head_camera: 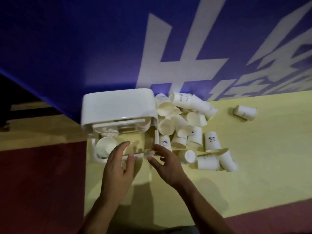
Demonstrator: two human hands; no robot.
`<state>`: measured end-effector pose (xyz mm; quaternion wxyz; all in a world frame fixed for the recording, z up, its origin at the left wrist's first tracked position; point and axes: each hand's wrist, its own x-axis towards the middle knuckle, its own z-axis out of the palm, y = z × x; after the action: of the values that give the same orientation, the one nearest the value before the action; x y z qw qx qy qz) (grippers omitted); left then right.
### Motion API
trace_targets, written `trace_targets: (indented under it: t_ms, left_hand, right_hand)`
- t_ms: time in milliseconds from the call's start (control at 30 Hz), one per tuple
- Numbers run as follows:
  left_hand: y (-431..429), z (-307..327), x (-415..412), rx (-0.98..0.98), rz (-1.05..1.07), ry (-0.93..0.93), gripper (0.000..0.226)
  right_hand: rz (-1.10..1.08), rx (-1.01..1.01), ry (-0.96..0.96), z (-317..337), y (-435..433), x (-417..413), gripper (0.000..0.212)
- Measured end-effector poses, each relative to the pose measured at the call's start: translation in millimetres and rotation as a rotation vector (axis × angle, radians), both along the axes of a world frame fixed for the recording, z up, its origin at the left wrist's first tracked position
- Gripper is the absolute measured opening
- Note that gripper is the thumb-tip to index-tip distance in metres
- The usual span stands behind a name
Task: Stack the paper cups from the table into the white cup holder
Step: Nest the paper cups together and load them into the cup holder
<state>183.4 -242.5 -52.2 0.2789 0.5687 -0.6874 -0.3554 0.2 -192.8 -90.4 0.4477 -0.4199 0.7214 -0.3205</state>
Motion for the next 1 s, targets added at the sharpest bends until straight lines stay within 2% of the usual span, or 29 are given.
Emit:
trace_targets:
  t_ms: [133,233,400,600,733,867,1000]
  left_hand:
    - [10,0,-101,0.043,-0.262,-0.005,0.039]
    - [10,-4,-179,0.076,-0.404,-0.009,0.048]
    - [8,-11,-310,-0.001,-0.553,-0.067,0.046]
    - [-10,-32,-460,-0.036,-0.684,-0.253,0.062]
    - [-28,-48,-537,-0.063,-0.781,-0.450,0.077]
    - [-39,-70,-594,-0.100,-0.860,-0.623,0.091]
    - [-46,-101,-623,-0.171,-0.882,-0.775,0.091]
  right_hand:
    - [-0.242,-0.039,-0.031,14,43,-88,0.036]
    - [-0.407,-0.064,-0.010,19,66,-156,0.029]
    - [-0.574,-0.085,0.020,14,101,-262,0.025]
    - [-0.634,-0.032,-0.046,-13,122,-348,0.027]
    - [-0.641,-0.018,-0.054,-26,126,-383,0.026]
    - [-0.670,-0.017,-0.080,-39,127,-402,0.025]
    - [-0.669,-0.001,-0.108,-51,127,-414,0.025]
